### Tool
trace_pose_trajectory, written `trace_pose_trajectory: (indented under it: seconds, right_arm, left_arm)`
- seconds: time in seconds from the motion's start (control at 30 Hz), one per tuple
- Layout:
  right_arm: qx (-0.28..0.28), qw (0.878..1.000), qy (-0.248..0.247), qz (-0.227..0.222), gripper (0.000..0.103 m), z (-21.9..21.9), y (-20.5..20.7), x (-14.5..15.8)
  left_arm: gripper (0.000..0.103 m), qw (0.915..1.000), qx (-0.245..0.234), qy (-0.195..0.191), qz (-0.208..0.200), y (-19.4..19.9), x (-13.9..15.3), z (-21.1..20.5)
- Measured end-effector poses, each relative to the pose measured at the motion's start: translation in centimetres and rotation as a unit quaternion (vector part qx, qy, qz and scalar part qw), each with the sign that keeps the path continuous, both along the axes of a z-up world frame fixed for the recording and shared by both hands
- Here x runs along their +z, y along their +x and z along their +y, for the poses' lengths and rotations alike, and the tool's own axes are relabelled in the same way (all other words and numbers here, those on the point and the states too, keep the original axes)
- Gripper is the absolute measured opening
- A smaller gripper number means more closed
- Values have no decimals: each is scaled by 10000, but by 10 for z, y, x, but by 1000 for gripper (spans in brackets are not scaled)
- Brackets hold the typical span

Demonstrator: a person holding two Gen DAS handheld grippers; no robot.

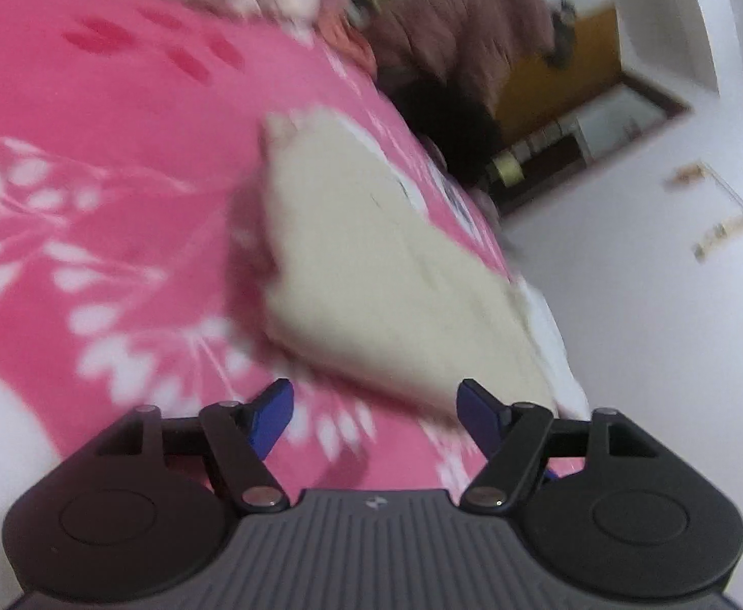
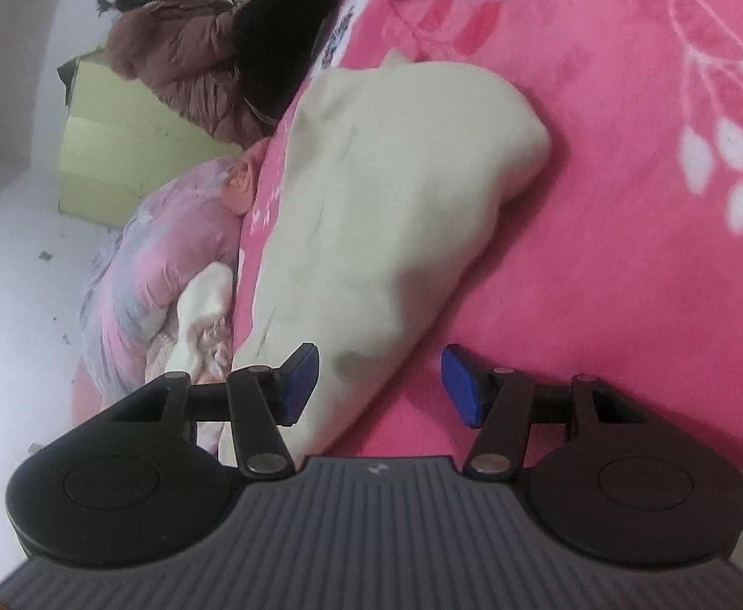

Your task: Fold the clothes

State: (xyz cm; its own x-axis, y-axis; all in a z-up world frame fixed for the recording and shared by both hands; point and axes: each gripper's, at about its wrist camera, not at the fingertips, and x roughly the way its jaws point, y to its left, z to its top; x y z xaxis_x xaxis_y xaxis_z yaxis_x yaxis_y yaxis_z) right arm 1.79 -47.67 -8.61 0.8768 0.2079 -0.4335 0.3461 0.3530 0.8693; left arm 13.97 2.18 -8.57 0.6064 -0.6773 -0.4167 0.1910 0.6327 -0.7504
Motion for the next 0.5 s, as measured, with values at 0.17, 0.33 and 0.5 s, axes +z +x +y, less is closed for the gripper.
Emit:
trace_pose_trajectory:
  seconds: [0.17, 0.33, 0.5]
  right_arm:
    - [-421, 9989, 136, -122, 52, -5, 10, -8]
    - [-751, 9964, 211, -344, 50, -10, 20, -18]
    - [-833, 9960, 16, -311, 28, -9, 30, -17]
  left_arm:
    - [76, 9987, 366, 181, -306, 12, -5, -15]
    - [50, 9946, 968, 349, -120, 28, -7, -26]
    - [17, 9910, 1241, -25, 493, 47, -4, -10]
